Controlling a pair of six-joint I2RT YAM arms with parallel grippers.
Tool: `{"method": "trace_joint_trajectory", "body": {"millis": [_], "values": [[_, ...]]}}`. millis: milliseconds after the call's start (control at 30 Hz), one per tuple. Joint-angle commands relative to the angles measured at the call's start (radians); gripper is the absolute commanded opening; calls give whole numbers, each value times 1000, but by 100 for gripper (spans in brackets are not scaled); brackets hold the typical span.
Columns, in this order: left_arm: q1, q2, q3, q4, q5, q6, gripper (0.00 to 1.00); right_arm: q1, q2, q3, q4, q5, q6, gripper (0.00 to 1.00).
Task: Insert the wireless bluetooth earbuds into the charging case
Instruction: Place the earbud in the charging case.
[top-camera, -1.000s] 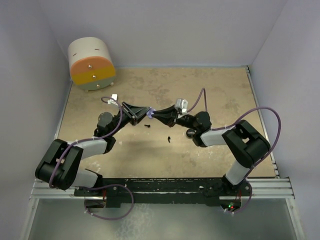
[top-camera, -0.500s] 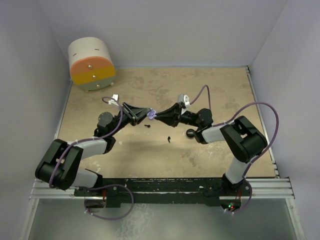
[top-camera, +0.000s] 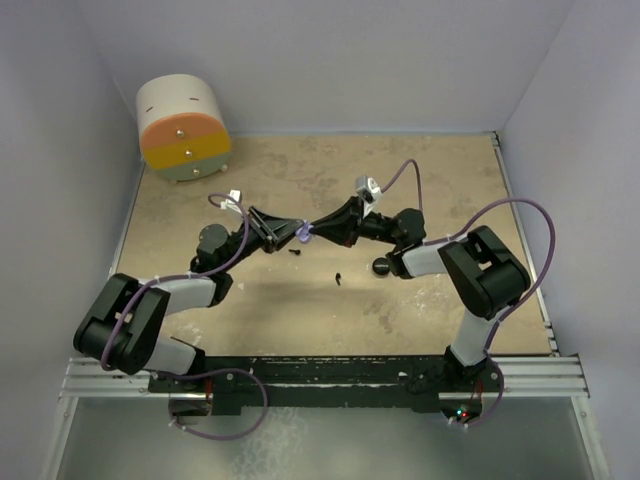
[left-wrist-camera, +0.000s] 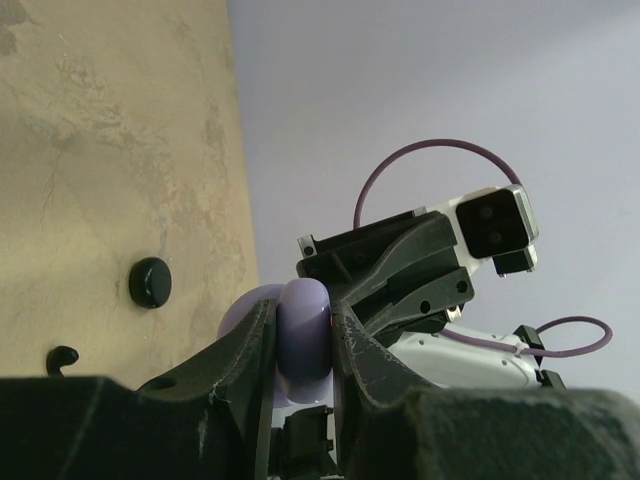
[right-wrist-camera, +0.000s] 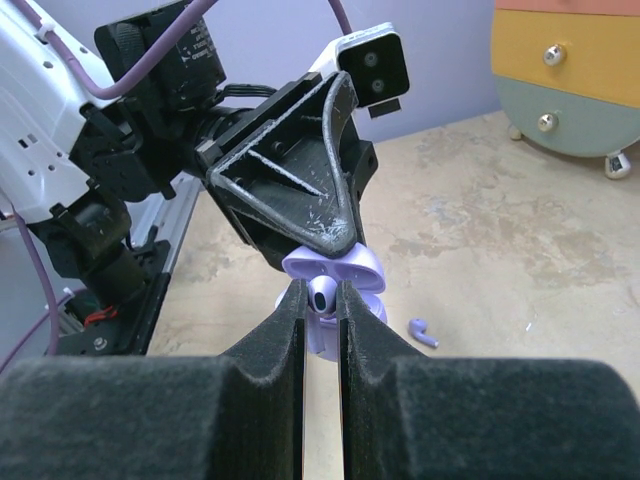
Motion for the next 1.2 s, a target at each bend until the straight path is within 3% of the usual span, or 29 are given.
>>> {"method": "trace_joint_trajectory", "body": {"millis": [0,1167], "values": [[-2,5,12,86,34,13,0,-8,-3,43,718,-1,28,0],[0,-37,26,97,38,-9,0,-39,-16,86,719,-16,18,0]]}}
